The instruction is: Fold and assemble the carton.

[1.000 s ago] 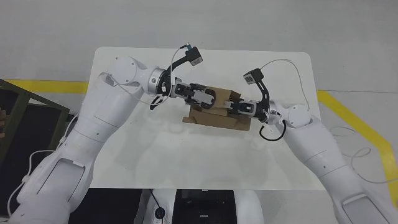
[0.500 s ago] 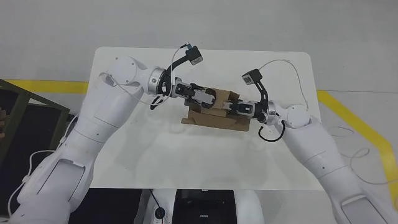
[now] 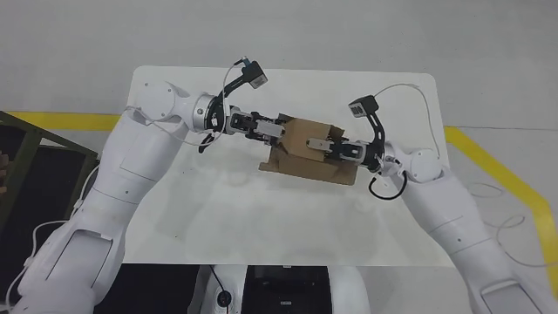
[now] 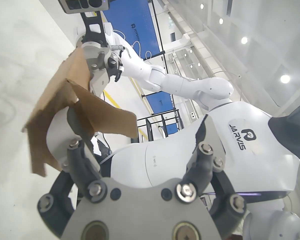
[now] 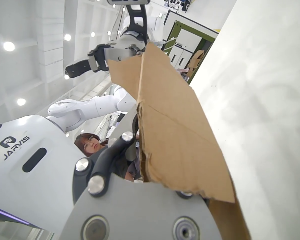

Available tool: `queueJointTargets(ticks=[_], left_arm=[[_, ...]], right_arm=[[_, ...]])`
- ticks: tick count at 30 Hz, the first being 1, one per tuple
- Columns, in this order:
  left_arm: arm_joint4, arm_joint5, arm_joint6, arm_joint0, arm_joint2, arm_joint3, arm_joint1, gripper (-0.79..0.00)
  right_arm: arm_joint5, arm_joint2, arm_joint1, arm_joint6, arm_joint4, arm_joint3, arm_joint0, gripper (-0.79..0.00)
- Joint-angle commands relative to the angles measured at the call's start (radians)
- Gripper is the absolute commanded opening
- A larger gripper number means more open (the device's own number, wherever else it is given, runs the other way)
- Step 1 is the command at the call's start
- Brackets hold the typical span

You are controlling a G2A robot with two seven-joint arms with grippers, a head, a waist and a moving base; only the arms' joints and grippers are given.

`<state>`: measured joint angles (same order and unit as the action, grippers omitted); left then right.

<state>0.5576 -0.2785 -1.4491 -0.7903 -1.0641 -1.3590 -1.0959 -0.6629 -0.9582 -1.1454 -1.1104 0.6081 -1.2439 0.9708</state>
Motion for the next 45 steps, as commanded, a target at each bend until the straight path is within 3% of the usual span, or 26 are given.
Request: queueJointTargets(ticks=[1,24,45], left_arm=[[-0.01,-0.001,0.007,-0.002,0.0,-0.005,0.001,0.0],[-0.052,0.009,0.058,-0.04,-0.07,-0.024,0.025,0.0],[-0.066,0.008,0.076,-0.022,-0.04,-0.043,0.023,0.0]], right_arm=[[0.004,0.001,-0.001,-0.005,-0.001,-0.008,0.002,-0.785],[0.029,0.031,-0.019,-0.053,-0.02,-0.03,-0.009,-0.785],[0.032,0.078,-0.047,-0.078,-0.015,0.005,-0.046,-0.785]])
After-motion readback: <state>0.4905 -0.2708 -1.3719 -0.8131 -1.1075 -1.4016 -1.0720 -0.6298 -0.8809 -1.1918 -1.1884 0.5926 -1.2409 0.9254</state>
